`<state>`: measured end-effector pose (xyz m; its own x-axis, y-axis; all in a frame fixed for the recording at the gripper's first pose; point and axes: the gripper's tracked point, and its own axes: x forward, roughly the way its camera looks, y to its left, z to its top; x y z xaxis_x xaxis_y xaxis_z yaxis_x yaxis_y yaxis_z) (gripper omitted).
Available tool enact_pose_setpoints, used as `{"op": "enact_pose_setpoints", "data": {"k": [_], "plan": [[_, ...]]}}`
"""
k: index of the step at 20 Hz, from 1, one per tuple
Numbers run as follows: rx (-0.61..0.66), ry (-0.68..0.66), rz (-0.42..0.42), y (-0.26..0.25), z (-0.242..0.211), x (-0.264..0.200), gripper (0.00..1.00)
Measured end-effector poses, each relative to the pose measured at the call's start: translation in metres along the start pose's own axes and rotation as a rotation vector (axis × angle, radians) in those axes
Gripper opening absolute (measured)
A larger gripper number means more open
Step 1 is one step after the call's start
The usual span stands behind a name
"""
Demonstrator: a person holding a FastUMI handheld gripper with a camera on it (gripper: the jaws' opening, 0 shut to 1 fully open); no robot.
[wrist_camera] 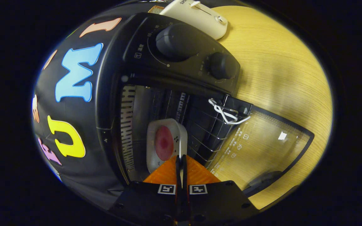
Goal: Open the toaster oven, put the food inside, and close the toaster oven door.
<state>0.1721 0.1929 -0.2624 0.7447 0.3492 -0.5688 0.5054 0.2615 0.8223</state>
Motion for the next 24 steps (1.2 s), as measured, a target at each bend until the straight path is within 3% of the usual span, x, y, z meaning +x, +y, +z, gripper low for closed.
{"op": "enact_pose_setpoints", "data": {"k": [2,5,9,11,12,14,24], "plan": [[-0.021,-0.041,0.001,0.0,0.005,0.001,0.02],[-0.021,-0.062,0.06,0.014,0.005,-0.002,0.1],[-0.048,-0.026,0.092,0.025,-0.011,-0.014,0.35],[-0.07,0.011,0.102,0.027,-0.023,-0.022,0.62],[-0.082,0.027,0.106,0.027,-0.03,-0.026,0.9],[-0.121,0.046,0.105,0.025,-0.039,-0.037,0.97],[-0.459,0.146,0.009,-0.012,-0.087,-0.077,0.98]]}}
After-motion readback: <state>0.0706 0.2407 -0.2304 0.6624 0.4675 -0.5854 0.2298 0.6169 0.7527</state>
